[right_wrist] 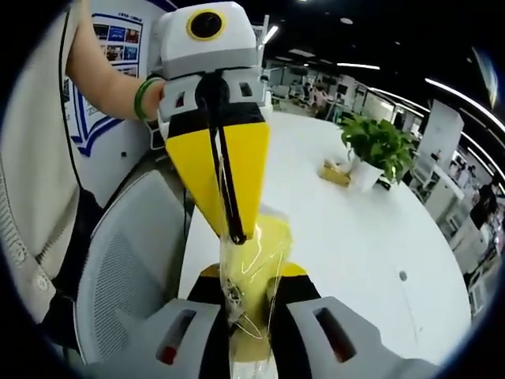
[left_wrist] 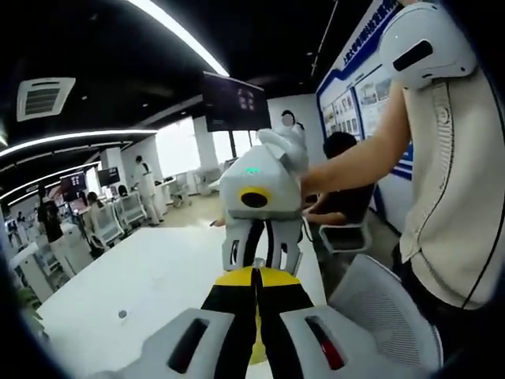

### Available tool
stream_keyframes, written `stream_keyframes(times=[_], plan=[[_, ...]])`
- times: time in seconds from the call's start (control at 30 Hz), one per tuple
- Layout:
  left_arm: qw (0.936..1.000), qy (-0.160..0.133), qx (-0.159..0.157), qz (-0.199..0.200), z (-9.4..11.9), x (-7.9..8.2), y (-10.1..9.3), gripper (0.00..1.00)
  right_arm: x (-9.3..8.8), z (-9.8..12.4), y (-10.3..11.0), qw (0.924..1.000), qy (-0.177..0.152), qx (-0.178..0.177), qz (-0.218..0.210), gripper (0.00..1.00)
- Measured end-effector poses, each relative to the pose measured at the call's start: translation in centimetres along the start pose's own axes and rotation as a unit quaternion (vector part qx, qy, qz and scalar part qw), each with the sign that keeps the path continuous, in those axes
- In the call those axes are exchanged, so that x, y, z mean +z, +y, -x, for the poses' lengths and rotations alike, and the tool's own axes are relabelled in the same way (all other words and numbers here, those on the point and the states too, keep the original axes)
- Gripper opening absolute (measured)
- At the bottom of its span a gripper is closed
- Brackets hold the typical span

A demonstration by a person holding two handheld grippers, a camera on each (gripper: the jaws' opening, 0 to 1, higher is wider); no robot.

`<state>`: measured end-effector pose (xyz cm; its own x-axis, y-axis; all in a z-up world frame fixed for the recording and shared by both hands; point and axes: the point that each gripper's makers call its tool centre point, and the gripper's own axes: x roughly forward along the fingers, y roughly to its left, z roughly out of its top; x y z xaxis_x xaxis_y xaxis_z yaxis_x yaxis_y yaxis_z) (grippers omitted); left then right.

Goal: Compare the silicone blocks by pressing each to a similar depth, holding the contact briefly, and releasing to observe deformation and rebound differences across the visible hardness samples.

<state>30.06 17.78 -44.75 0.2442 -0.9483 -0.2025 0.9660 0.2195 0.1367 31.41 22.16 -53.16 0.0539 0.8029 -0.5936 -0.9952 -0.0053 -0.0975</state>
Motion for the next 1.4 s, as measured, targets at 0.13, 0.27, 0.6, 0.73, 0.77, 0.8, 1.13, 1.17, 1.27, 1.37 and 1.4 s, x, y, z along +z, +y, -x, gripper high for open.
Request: stream_keyframes(times=[0.13, 0.27, 0.6, 0.73, 0.77, 0.8, 1.13, 1.17, 1.27, 1.37, 1.4], plan=[[1.0000, -0.002, 0.000, 0.007, 0.2, -0.1, -0.2, 0.00, 0.0, -0.1, 0.1, 0.9999, -0.001, -0.001, 0.012, 0.09], [1.0000, 0.001, 0.001, 0.004, 0.2, -0.2, -0.4, 0.00, -0.1, -0.2, 0.3, 0.9996, -0.002, 0.001, 0.028, 0.10], [0.9999, 0.010, 0.000, 0.009, -0.2, -0.7, -0.7, 0.00, -0.7, -0.2, 0.1, 0.9971, -0.005, -0.017, 0.074, 0.14], [0.9999, 0.008, 0.001, 0.011, -0.2, -0.7, -0.8, 0.00, -0.7, -0.1, 0.1, 0.9969, -0.006, -0.021, 0.076, 0.15], [0.9999, 0.008, 0.001, 0.012, -0.3, -0.7, -0.8, 0.00, -0.8, 0.0, 0.1, 0.9967, -0.005, -0.021, 0.078, 0.15], [0.9999, 0.008, 0.001, 0.012, -0.3, -0.7, -0.8, 0.00, -0.8, 0.0, 0.1, 0.9965, -0.005, -0.022, 0.081, 0.15], [0.9998, 0.004, 0.006, 0.017, -0.1, -0.9, -0.9, 0.00, -0.9, -0.1, 0.1, 0.9955, -0.001, -0.023, 0.092, 0.18], [0.9998, 0.004, 0.007, 0.018, -0.1, -0.9, -0.8, 0.00, -0.9, -0.2, 0.1, 0.9955, -0.001, -0.024, 0.092, 0.19], [0.9998, 0.004, 0.008, 0.018, 0.0, -1.0, -0.8, 0.00, -0.9, -0.2, 0.1, 0.9956, 0.001, -0.023, 0.091, 0.20], [0.9997, 0.002, 0.008, 0.023, 0.0, -1.1, -0.8, 0.00, -0.9, -0.3, -0.1, 0.9954, 0.005, -0.025, 0.092, 0.21], [0.9997, 0.002, 0.009, 0.023, 0.1, -1.1, -0.8, 0.00, -0.9, -0.3, -0.1, 0.9952, 0.005, -0.026, 0.094, 0.21]])
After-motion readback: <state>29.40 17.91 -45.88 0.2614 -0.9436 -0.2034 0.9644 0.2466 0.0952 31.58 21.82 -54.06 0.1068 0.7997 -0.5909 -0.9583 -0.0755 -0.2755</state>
